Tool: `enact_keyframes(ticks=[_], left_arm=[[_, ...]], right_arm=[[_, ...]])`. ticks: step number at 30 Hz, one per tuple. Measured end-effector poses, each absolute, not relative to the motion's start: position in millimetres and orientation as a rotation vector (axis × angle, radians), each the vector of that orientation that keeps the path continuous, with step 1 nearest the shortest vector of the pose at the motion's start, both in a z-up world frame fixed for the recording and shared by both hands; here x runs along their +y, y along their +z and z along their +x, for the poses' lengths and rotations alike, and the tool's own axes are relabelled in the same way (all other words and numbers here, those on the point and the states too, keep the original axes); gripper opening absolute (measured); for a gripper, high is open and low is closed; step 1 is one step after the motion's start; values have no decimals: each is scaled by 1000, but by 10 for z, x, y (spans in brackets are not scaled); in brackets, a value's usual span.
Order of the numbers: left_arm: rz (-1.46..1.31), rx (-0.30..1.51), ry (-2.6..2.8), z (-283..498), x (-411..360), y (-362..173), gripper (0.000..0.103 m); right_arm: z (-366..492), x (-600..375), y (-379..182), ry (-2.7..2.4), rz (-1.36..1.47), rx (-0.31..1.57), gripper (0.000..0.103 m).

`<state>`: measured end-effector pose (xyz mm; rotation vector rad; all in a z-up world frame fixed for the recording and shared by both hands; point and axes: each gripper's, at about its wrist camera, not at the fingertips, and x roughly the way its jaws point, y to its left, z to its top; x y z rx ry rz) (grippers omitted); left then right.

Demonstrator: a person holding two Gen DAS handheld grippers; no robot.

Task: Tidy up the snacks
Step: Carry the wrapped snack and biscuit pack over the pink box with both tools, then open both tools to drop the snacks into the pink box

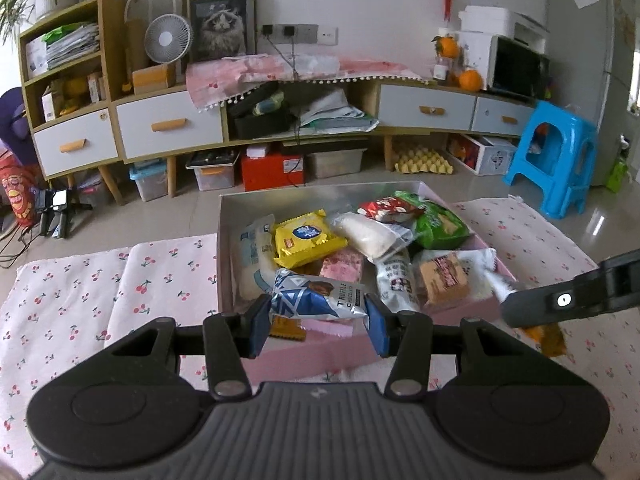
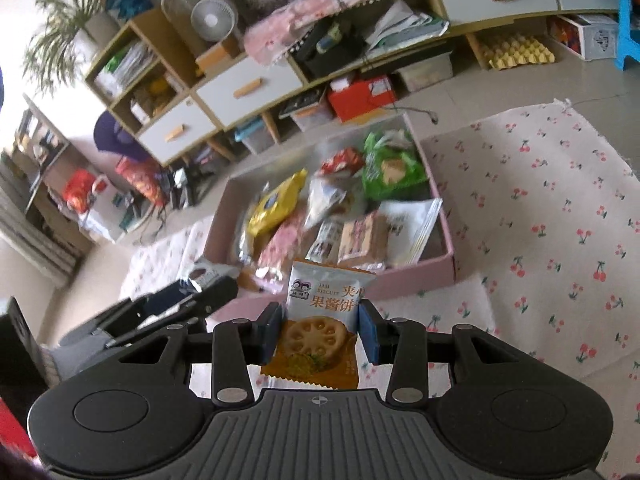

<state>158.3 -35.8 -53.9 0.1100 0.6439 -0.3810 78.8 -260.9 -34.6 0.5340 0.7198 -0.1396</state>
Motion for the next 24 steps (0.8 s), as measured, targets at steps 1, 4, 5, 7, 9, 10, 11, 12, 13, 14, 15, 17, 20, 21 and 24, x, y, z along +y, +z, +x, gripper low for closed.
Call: enact_keyframes(ticks=[1,4,5,7,9,10,11,12,13,14,15,17,20,21,24], left_arm=[[100,647,-371,1613,-354,-546,45],[65,658,-355,1698,-338,-563,46],[57,659,-350,1710,-344,-569,46],[45,668,-338,1738,-343,-599,51],[41,670,-328,1747,-347,-620,58],[40,670,-326,1746,-348,-625,61],[40,671,-327,1740,-353,-627,62],[40,674,-326,1734,-355,-627,66],[42,675,-326,1726,-354,-626,69],[46,675,-327,1724,-355,-621,71],[52,674,-327,1716,-353,-618,72],[54,674,-324,1709,-345,-616,74],[46,680,-328,1703,-323,-612,79],[49,681,-328,1702,-318,-612,79],[53,687,-325,1704,-304,-619,80]], right_arm=[[800,-2641,-342,-144,542,712,39],[826,-2708,-347,-154,562,699,39],[837,-2726,-349,-156,568,694,39],[865,-2752,-353,-156,577,681,39],[902,-2770,-364,-154,585,671,39],[923,-2777,-367,-153,588,665,39],[942,-2778,-372,-152,589,661,39],[968,-2784,-378,-152,592,656,39],[1004,-2785,-386,-149,597,651,39],[1038,-2783,-393,-145,599,648,39],[1074,-2773,-393,-142,598,645,39],[1160,-2758,-391,-131,589,634,39],[1271,-2737,-388,-118,584,609,40],[1311,-2728,-389,-115,581,602,40],[1404,-2693,-405,-112,570,583,40]])
